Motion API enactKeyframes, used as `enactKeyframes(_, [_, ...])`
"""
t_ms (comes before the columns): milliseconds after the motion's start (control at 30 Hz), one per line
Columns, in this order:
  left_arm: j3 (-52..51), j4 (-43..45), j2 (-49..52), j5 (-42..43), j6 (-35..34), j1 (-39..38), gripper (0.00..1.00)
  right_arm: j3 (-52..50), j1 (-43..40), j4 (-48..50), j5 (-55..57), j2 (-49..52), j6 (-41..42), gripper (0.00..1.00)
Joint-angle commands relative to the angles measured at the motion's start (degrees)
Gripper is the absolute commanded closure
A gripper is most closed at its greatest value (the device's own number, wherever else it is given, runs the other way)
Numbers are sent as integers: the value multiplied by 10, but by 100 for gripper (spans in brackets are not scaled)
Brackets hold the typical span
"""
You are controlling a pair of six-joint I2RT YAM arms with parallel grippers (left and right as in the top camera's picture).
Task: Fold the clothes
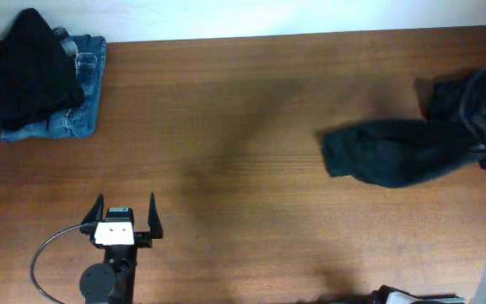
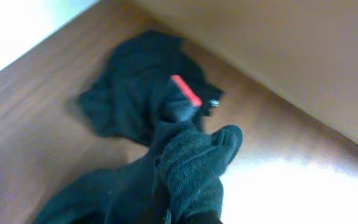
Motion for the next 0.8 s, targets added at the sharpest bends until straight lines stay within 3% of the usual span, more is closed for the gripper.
enactKeyframes(0, [-1,-3,-4,6,7,3,1,11,-50,0,16,-24,26,96])
enactKeyframes(600, [-1,-3,-4,6,7,3,1,68,-236,76,58,-61,52,96])
enactKeyframes(767, [-1,-3,-4,6,7,3,1,68,-247,97,-40,-4,52,96])
